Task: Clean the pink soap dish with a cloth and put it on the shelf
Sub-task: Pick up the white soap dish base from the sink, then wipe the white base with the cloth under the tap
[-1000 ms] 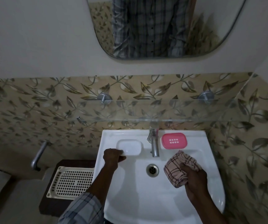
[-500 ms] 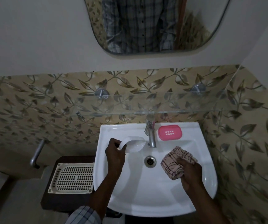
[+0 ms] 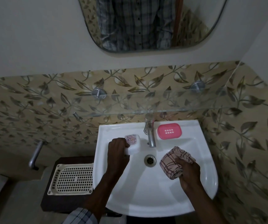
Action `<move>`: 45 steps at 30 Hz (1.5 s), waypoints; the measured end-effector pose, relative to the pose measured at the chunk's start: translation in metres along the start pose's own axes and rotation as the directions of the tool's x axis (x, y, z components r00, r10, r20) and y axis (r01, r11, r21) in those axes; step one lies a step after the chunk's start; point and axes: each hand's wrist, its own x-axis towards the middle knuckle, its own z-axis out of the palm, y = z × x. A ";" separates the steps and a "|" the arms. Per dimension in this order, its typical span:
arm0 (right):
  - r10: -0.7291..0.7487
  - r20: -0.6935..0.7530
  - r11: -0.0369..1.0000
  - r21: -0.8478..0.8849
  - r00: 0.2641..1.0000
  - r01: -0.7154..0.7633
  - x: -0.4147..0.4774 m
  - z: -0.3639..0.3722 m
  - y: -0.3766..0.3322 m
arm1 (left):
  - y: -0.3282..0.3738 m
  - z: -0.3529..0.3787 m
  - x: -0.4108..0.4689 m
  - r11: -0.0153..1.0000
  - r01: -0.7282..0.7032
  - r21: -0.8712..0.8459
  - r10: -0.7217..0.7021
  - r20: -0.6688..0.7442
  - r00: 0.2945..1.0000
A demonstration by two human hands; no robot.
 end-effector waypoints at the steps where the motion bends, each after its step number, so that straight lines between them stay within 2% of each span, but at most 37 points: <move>1: -0.002 0.005 1.000 -0.005 1.000 0.002 0.001 0.001 0.001 | 0.000 -0.001 0.000 0.999 -0.038 0.009 0.038 0.000 0.999; 3: -0.008 0.003 0.999 -0.036 1.000 0.009 0.003 0.002 0.002 | 0.001 0.004 -0.001 1.000 -0.002 -0.014 0.003 0.049 0.999; 5: -0.014 0.000 0.996 -0.083 1.000 0.014 0.004 0.005 0.005 | -0.002 0.010 -0.004 0.973 0.213 -0.090 -0.204 0.096 0.974; 7: -0.032 0.024 0.988 -0.152 0.999 0.036 0.003 0.009 0.007 | -0.008 0.016 -0.005 0.902 0.398 -0.165 -0.389 0.085 0.917; 10: -0.073 0.068 0.960 -0.266 0.995 0.088 0.001 0.014 0.006 | -0.015 0.021 -0.005 0.854 0.476 -0.209 -0.467 0.091 0.879; 12: -0.108 0.121 0.925 -0.351 0.987 0.144 -0.001 0.016 0.005 | -0.016 0.022 -0.006 0.758 0.597 -0.265 -0.557 0.213 0.802; 14: -0.125 0.209 0.883 -0.423 0.970 0.205 -0.004 0.020 0.005 | -0.015 0.022 -0.006 0.585 0.748 -0.312 -0.637 0.394 0.662; 16: -0.129 0.276 0.853 -0.459 0.952 0.249 -0.008 0.029 0.006 | -0.012 0.020 -0.005 0.454 0.812 -0.368 -0.616 0.529 0.584; 19: -0.119 0.275 0.819 -0.515 0.954 0.251 -0.014 0.043 0.013 | 0.001 0.019 -0.003 0.225 0.864 -0.450 -0.529 0.689 0.496; 23: -0.110 0.213 0.799 -0.562 0.971 0.213 -0.022 0.053 0.021 | 0.015 0.020 -0.001 0.070 0.879 -0.472 -0.437 0.778 0.452; 25: -0.122 0.180 0.779 -0.592 0.976 0.207 -0.026 0.056 0.022 | 0.019 0.021 -0.001 0.046 0.886 -0.460 -0.354 0.822 0.446; 27: -0.121 0.175 0.757 -0.621 0.977 0.205 -0.029 0.060 0.024 | 0.022 0.021 -0.002 0.131 0.892 -0.432 -0.248 0.857 0.452; 31: -0.104 0.181 0.738 -0.645 0.978 0.198 -0.029 0.064 0.026 | 0.022 0.017 -0.004 0.432 0.809 -0.399 -0.119 0.864 0.489; 33: -0.075 0.204 0.764 -0.617 0.976 0.188 -0.027 0.065 0.023 | 0.018 0.015 -0.005 0.486 0.775 -0.404 -0.122 0.846 0.519; 37: 0.041 0.193 0.875 -0.481 0.980 0.058 -0.016 0.061 0.014 | 0.011 0.014 -0.012 0.485 0.764 -0.427 -0.268 0.758 0.594; 38: 0.067 0.195 0.893 -0.448 0.978 0.028 -0.014 0.061 0.011 | 0.010 0.014 -0.013 0.542 0.733 -0.411 -0.267 0.743 0.614; 39: 0.086 0.202 0.902 -0.431 0.976 0.010 -0.011 0.059 0.008 | 0.011 0.013 -0.014 0.656 0.658 -0.370 -0.234 0.729 0.643; 40: 0.091 0.209 0.903 -0.430 0.974 0.008 -0.010 0.058 0.006 | 0.011 0.015 -0.016 0.797 0.517 -0.312 -0.170 0.706 0.688; 41: 0.084 0.203 0.902 -0.431 0.976 0.012 -0.008 0.056 0.003 | 0.009 0.019 -0.018 0.923 0.299 -0.242 -0.065 0.668 0.741; 42: 0.072 0.176 0.903 -0.429 0.982 0.011 -0.006 0.054 0.002 | 0.006 0.023 -0.021 0.978 0.093 -0.185 0.048 0.640 0.767; 43: 0.061 0.131 0.905 -0.424 0.990 0.000 -0.004 0.052 0.001 | 0.005 0.026 -0.022 0.988 -0.022 -0.155 0.118 0.640 0.760; 44: 0.063 0.090 0.912 -0.409 0.994 -0.020 -0.003 0.048 0.001 | 0.004 0.028 -0.022 0.986 -0.030 -0.161 0.130 0.657 0.743; 45: 0.078 0.069 0.925 -0.378 0.995 -0.046 -0.002 0.046 0.001 | 0.005 0.029 -0.021 0.980 0.047 -0.195 0.100 0.678 0.728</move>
